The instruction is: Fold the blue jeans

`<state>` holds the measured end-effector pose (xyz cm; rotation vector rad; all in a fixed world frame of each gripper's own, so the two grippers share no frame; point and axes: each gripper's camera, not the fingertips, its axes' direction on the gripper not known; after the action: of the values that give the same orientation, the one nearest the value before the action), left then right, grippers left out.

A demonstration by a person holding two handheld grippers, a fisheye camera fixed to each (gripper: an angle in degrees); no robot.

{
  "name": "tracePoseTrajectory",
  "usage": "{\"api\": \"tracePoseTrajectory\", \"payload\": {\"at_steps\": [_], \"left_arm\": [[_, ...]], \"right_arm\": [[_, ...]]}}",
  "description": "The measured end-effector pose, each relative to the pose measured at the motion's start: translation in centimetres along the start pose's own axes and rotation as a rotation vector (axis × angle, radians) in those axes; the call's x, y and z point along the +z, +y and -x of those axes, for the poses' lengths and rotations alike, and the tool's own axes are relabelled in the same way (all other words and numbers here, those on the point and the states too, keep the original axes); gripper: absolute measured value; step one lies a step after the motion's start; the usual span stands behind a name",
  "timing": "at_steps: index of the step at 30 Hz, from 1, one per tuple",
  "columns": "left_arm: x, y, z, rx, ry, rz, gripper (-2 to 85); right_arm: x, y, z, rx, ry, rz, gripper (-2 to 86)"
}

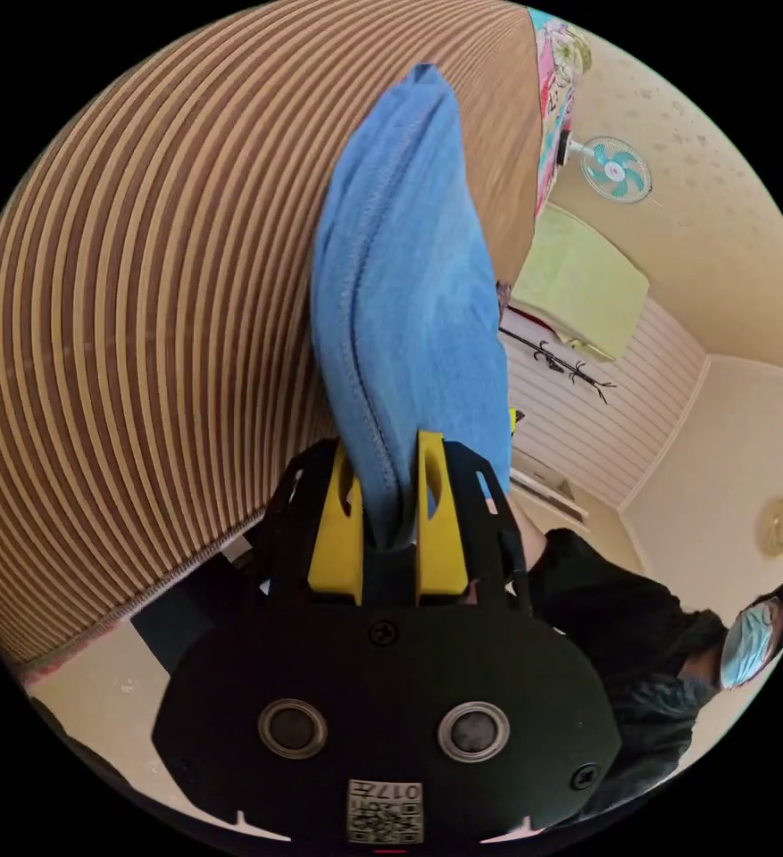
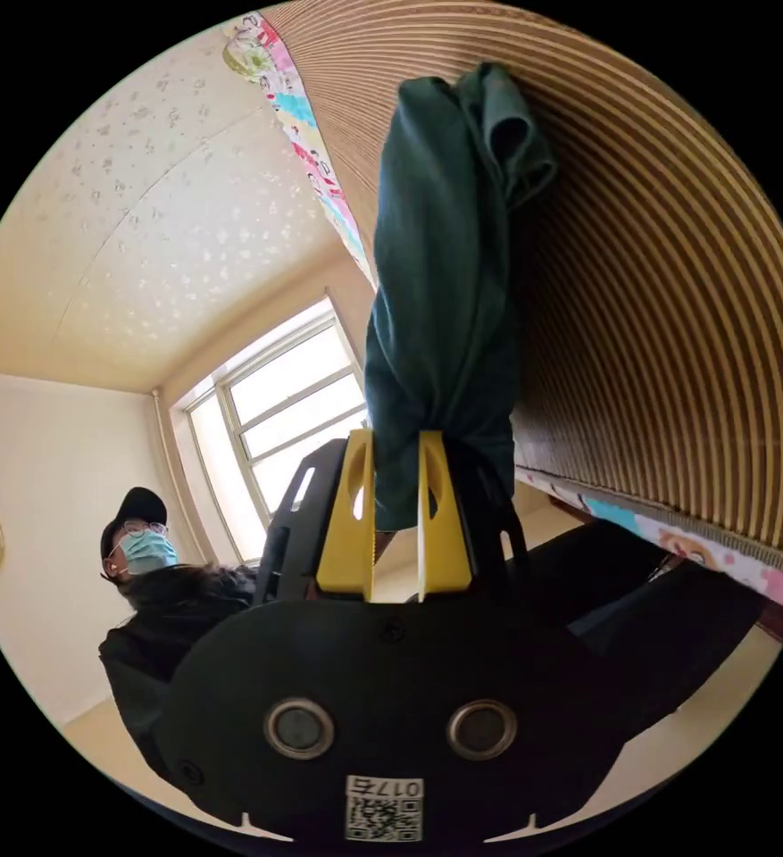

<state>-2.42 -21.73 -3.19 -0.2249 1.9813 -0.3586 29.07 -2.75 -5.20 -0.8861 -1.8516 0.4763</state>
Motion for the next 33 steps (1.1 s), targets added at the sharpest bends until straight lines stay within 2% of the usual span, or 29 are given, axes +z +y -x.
{"api": "tracePoseTrajectory", "payload": {"at_steps": [5, 8, 13, 16, 20, 22, 24, 25, 28, 30, 33], "left_arm": [[-5.2, 11.4, -4.3, 0.124, 0.145, -0.196, 8.8], [-10.4, 17.5, -9.4, 0.24, 0.044, -0.313, 8.8], [-20.8, 29.4, -18.8, 0.507, -0.116, -0.547, 8.8], [-24.4, 36.1, -21.2, 0.552, -0.263, -0.687, 8.8], [-26.3, 40.5, -17.9, 0.399, -0.34, -0.806, 9.8], [-25.5, 41.8, -13.1, 0.173, -0.502, -0.858, 11.7], [-24.0, 42.8, -8.3, -0.069, -0.586, -0.879, 11.5], [-22.7, 43.8, -5.4, -0.183, -0.575, -0.896, 11.5], [-19.0, 47.2, -1.0, -0.298, -0.466, -0.995, 11.4], [-17.1, 48.6, -0.5, -0.329, -0.465, -1.073, 11.3], [-14.8, 47.9, -3.3, -0.272, -0.579, -1.184, 10.9]], "right_arm": [[6.2, 3.8, 9.3, -0.142, 0.009, 0.122, 5.3], [13.0, 4.3, 15.7, -0.275, 0.027, 0.273, 4.4], [25.6, 4.4, 25.2, -0.485, -0.087, 0.475, 4.5], [34.1, 4.7, 29.2, -0.624, -0.09, 0.581, 5.6], [44.3, 3.1, 27.8, -0.635, -0.012, 0.662, 7.4], [47.8, 1.9, 24.6, -0.649, 0.182, 0.705, 8.1], [50.4, -0.6, 17.6, -0.414, 0.492, 0.817, 7.5], [50.2, -0.9, 16.1, -0.366, 0.508, 0.835, 6.9], [45.4, -2.1, 12.6, -0.219, 0.451, 0.773, 3.3], [39.2, -3.0, 11.7, -0.119, 0.48, 0.621, 2.1], [30.9, -3.3, 12.4, -0.03, 0.596, 0.377, 1.1]]}}
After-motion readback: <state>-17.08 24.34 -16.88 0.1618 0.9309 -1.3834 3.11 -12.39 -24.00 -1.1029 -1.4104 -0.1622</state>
